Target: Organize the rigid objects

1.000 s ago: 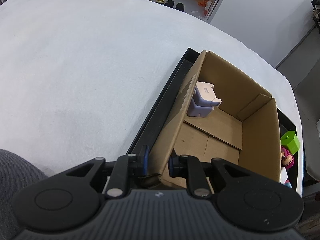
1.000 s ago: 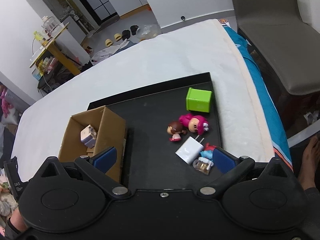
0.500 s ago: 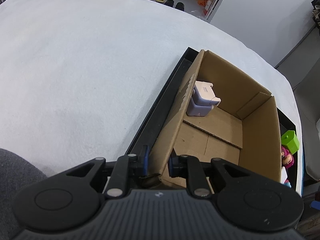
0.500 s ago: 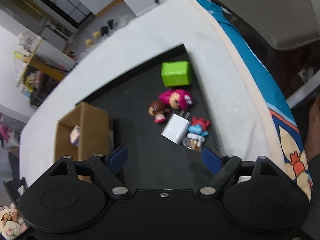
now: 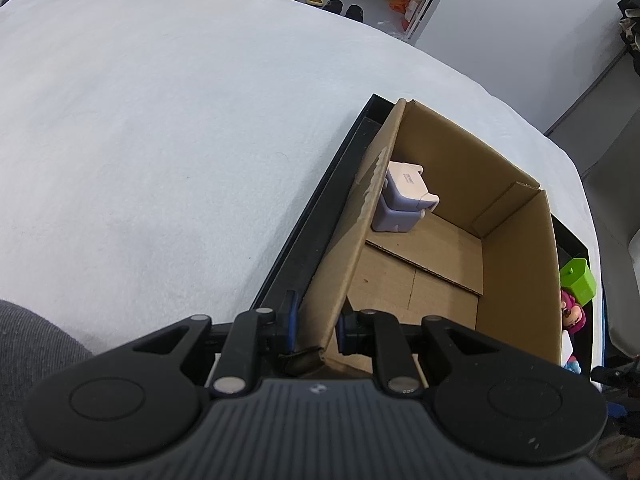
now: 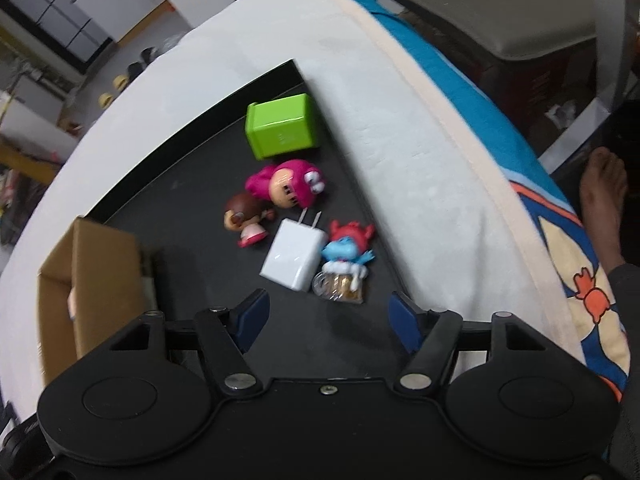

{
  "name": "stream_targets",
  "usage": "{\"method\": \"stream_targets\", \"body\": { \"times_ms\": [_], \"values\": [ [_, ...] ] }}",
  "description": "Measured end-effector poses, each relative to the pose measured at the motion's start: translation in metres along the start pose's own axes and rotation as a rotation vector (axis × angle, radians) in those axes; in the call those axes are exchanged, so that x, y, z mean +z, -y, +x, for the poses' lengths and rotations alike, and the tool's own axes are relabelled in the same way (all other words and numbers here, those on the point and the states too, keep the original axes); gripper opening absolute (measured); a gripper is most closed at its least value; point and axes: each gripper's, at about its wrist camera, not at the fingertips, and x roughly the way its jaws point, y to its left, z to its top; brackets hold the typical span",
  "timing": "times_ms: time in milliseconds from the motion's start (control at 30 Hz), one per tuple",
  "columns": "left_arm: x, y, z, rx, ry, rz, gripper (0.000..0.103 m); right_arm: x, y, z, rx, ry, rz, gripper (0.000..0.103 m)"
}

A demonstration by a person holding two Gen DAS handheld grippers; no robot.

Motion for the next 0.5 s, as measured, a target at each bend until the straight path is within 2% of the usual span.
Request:
{"method": "stream_targets", "body": {
  "times_ms": [67, 333, 500],
  "values": [
    [0.0, 0.0, 0.0, -0.001, -0.001, 0.004, 0.017, 0.002, 0.001, 0.005, 0.002, -0.009, 0.007, 0.057],
    [0.0, 0.0, 0.0, -0.002, 0.001, 0.008, 0.017, 0.003, 0.005, 0.024, -0.029, -0.02, 0.033, 0.043],
    [0.0, 0.0, 0.0, -0.003, 0.004, 0.004, 0.017, 0.004, 0.001, 0.035, -0.047, -0.023, 0.026, 0.041]
  ]
}}
